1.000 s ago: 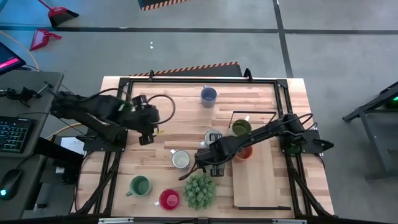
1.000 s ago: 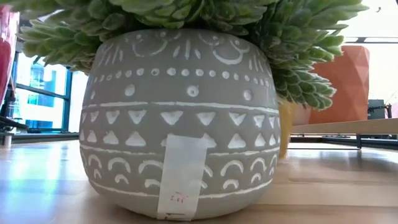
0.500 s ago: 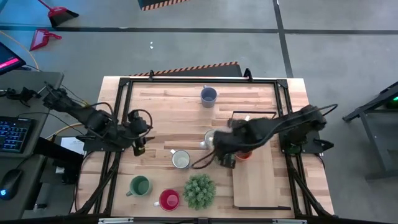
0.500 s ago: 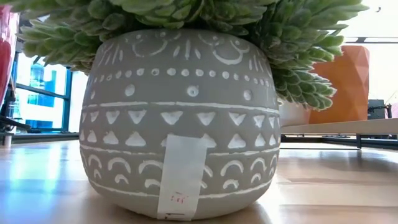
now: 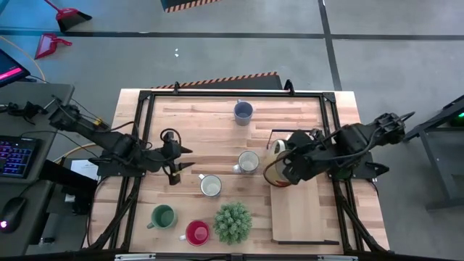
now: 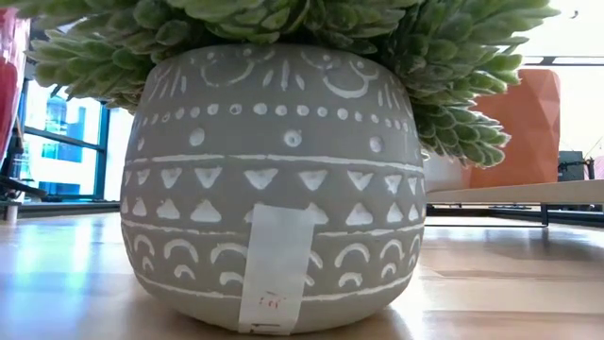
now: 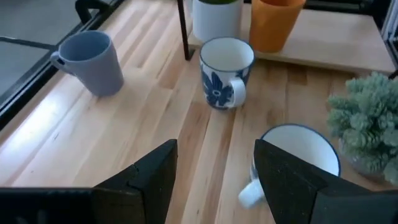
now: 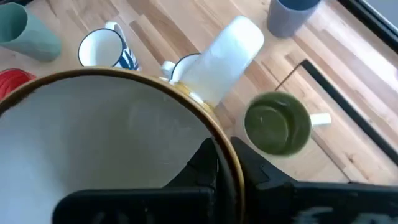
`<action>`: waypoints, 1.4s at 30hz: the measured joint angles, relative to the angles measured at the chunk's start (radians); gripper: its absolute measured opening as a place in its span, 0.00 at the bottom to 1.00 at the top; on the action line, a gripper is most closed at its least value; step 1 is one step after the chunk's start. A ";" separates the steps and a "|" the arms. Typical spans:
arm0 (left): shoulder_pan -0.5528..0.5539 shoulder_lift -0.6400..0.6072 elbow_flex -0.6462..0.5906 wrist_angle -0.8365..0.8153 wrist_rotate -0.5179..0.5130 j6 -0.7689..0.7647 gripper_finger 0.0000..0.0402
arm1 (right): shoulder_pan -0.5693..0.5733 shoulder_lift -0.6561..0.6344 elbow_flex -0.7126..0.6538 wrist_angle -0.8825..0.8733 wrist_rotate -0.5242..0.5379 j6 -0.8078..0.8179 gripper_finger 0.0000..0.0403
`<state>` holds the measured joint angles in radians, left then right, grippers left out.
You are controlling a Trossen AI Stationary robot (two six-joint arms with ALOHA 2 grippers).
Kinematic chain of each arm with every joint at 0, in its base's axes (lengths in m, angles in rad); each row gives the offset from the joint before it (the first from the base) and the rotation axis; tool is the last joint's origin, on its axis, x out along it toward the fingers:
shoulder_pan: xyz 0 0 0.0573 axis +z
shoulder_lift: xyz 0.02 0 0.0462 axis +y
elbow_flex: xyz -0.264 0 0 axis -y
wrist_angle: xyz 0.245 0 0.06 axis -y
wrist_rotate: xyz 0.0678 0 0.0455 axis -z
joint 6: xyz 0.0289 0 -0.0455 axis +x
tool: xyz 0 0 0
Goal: Place coffee mugs
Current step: Put the yellow mug on the shelf
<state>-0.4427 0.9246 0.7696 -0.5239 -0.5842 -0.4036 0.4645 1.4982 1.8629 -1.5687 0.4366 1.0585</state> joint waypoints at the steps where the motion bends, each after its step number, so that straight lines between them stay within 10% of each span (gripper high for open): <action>1: 0.006 0.000 0.000 0.020 0.000 0.010 0.50 | 0.000 0.000 -0.001 -0.004 0.002 0.011 0.00; 23: 0.019 0.014 0.000 0.072 0.051 0.014 0.50 | 0.252 -0.001 -0.174 0.001 -0.267 0.555 0.00; 42: 0.019 0.014 0.001 0.083 0.050 0.015 0.50 | 0.364 0.267 -0.177 0.118 -0.318 0.902 0.00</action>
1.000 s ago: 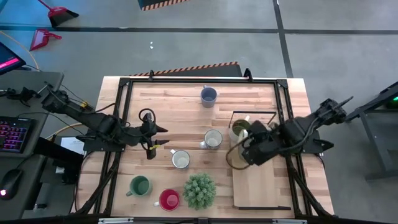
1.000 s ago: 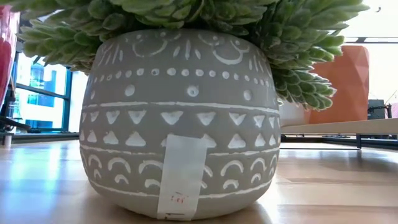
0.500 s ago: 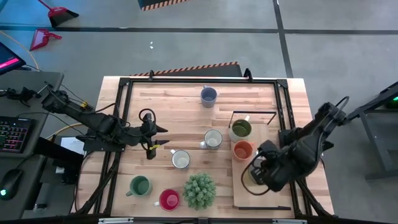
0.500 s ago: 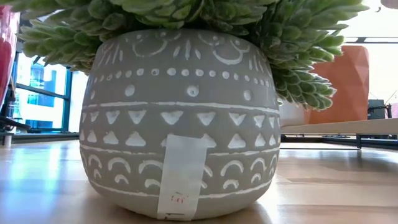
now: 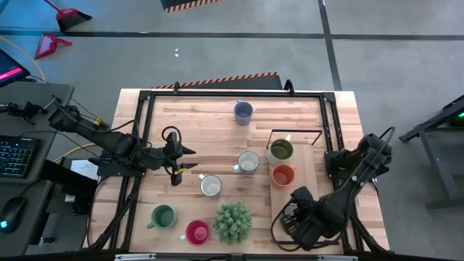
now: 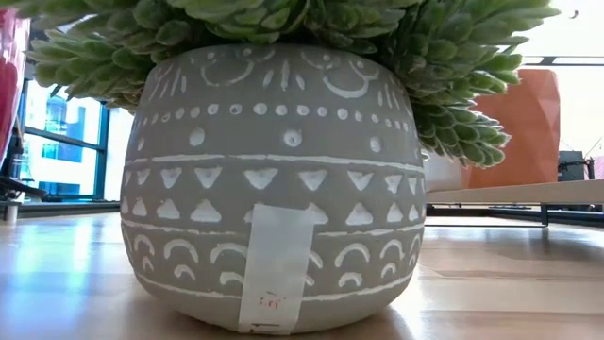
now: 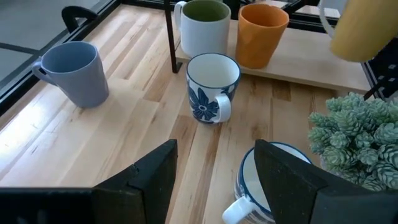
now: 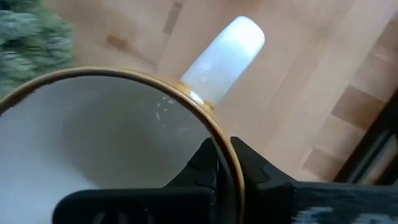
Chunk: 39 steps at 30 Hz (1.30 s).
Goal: Place coffee mugs
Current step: Put the yellow mug on the shelf
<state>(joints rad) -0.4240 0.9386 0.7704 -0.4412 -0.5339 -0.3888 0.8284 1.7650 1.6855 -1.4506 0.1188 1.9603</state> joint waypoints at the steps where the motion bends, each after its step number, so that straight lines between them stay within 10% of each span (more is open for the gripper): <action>1: 0.000 0.000 0.000 0.000 0.000 0.000 0.50 | 0.000 0.010 0.000 -0.003 -0.003 0.006 0.00; 39: 0.000 0.000 0.000 -0.002 0.000 0.025 0.50 | -0.004 0.122 0.000 0.044 -0.045 0.056 0.08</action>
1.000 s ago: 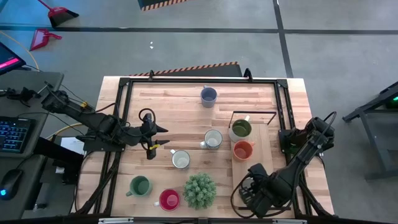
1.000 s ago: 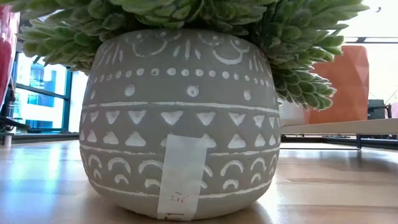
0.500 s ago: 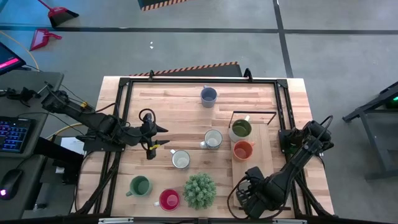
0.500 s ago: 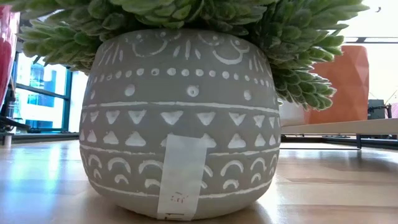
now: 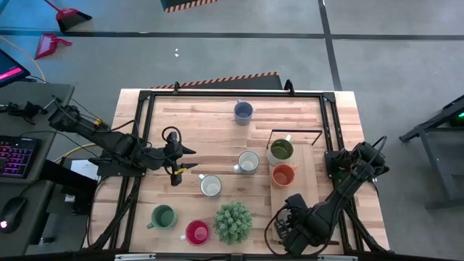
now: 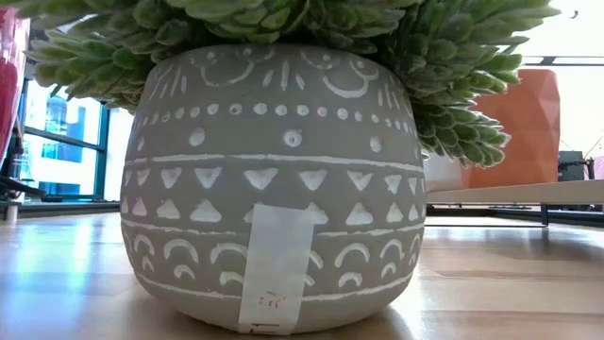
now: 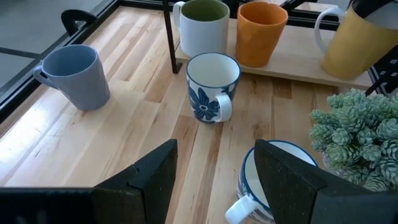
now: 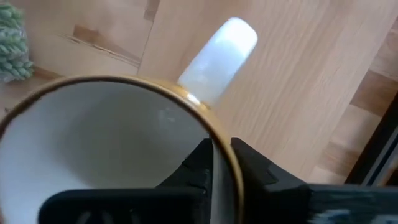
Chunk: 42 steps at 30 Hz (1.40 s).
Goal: Place coffee mugs
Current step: Put the yellow mug on the shelf
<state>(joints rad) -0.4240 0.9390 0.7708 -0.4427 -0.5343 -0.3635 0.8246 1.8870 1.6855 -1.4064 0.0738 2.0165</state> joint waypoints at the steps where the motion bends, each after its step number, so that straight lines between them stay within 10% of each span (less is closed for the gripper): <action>1: 0.000 0.000 0.000 0.000 0.000 0.000 0.50 | 0.000 0.000 0.000 -0.002 0.000 0.000 0.10; 15: 0.000 0.000 0.000 0.000 0.000 0.001 0.50 | 0.001 -0.001 0.031 -0.096 -0.008 -0.001 0.26; 42: 0.000 0.000 0.000 -0.001 0.000 0.001 0.50 | -0.003 0.030 0.231 -0.091 0.054 -0.113 0.27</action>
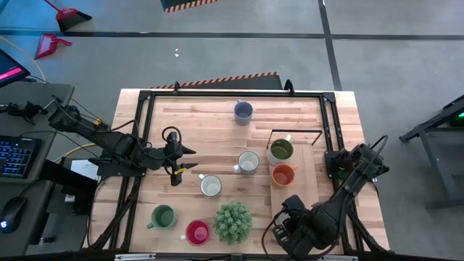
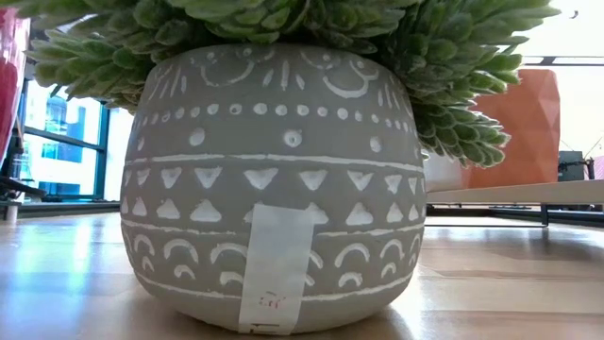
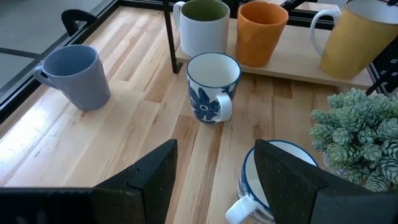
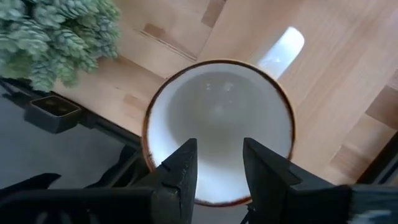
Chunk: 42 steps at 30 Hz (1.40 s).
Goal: Place coffee mugs
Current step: Put the yellow mug on the shelf
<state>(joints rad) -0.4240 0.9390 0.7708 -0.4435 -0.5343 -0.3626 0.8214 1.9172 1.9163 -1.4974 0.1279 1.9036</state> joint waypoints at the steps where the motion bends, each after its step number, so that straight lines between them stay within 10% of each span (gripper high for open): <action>1: 0.000 0.000 0.000 0.000 0.000 0.000 0.50 | -0.003 0.008 0.000 -0.001 -0.004 0.000 0.26; 16: 0.000 0.000 0.000 0.002 0.000 -0.023 0.50 | -0.031 0.106 -0.001 -0.038 -0.075 0.007 0.01; 42: 0.000 0.000 0.000 0.003 0.000 -0.029 0.50 | -0.104 0.107 -0.002 -0.074 0.022 0.001 0.00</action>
<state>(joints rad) -0.4240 0.9389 0.7708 -0.4404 -0.5339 -0.3912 0.7174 2.0243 1.9148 -1.5711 0.1501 1.9050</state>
